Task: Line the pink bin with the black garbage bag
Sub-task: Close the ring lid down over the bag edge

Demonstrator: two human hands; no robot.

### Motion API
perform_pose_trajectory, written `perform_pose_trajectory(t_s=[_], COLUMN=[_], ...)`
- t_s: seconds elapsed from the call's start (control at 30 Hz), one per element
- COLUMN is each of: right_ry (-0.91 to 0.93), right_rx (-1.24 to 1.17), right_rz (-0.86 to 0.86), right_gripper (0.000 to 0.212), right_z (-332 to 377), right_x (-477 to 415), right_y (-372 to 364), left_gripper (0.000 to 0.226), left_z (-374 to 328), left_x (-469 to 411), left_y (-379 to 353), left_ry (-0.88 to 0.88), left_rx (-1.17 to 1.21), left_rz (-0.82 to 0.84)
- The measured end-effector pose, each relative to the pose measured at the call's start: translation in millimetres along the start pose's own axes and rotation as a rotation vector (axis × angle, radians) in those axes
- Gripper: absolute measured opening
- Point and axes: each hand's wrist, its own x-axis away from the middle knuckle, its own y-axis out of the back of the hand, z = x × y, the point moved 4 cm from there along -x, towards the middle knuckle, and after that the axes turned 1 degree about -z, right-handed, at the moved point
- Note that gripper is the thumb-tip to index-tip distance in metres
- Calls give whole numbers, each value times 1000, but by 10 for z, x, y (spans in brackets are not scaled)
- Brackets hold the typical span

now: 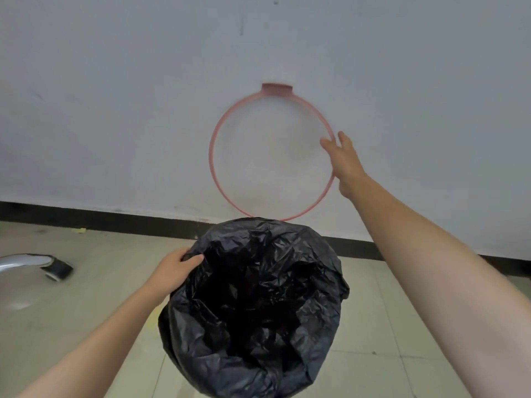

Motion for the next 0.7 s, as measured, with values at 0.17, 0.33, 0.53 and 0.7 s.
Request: perform_pose_trajectory(t_s=[0.17,0.33,0.53,0.7], right_ry=[227,526,828,609], right_rx=[280,430,912,1067], right_rz=[53,141,403,658], right_gripper=[37,50,36,51], right_z=[241,206,-147,-741], right_x=[323,1156,2040,2386], right_y=[-72,44,154,183], left_gripper=[21,22,18,28], left_z=[103,80,204,294], left_x=[89,250,560,771], left_y=[-90,-169,-134,-101], left_ry=[227,263,317,295], left_rx=[441,536,807,686], left_rz=[-8,-27,-176,-360])
